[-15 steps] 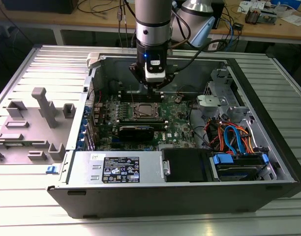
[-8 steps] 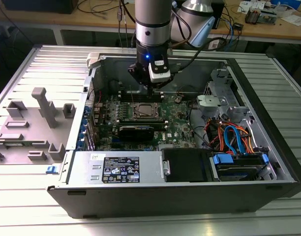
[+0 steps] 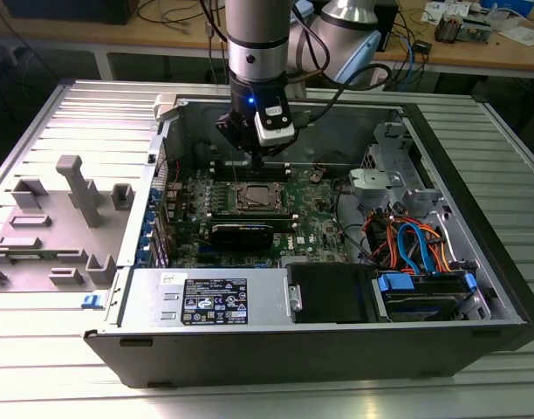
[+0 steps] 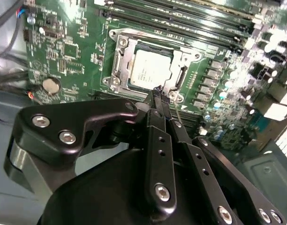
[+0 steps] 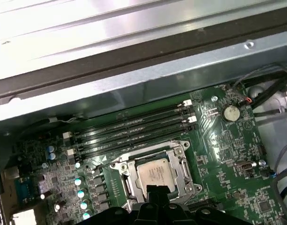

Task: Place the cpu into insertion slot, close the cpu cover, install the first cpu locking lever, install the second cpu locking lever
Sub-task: 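Install the first cpu locking lever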

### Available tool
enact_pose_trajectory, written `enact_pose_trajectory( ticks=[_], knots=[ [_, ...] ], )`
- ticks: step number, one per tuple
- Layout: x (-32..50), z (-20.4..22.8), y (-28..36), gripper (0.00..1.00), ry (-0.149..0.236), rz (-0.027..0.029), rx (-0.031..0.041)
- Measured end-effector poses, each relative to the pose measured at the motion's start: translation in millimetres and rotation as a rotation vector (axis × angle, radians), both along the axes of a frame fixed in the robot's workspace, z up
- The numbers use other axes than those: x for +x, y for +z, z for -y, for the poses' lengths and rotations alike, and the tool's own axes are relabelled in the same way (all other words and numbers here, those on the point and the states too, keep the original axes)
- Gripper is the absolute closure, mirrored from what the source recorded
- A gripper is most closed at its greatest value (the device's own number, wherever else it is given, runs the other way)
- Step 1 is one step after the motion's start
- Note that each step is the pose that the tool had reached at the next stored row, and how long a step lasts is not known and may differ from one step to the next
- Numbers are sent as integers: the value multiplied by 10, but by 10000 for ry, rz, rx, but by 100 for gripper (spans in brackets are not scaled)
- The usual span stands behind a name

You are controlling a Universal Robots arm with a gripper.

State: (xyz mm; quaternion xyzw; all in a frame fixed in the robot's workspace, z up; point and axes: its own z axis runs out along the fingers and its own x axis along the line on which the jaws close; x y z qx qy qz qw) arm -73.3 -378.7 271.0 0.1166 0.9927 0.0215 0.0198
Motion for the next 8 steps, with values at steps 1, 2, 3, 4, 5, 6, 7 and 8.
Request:
enact_pose_trajectory(
  ticks=[1,2,3,4,5,6,7,8],
  knots=[
    [0,0,-1,89,193,0,0],
    [0,0,-3,89,519,0,0],
    [0,0,-4,89,715,0,0],
    [0,0,-6,89,932,0,0],
    [0,0,-7,89,1238,-1,-1],
    [0,0,-9,89,1489,-1,-1],
    [0,0,-9,89,1660,0,0],
    [0,0,-10,89,1812,0,1]
  ],
)
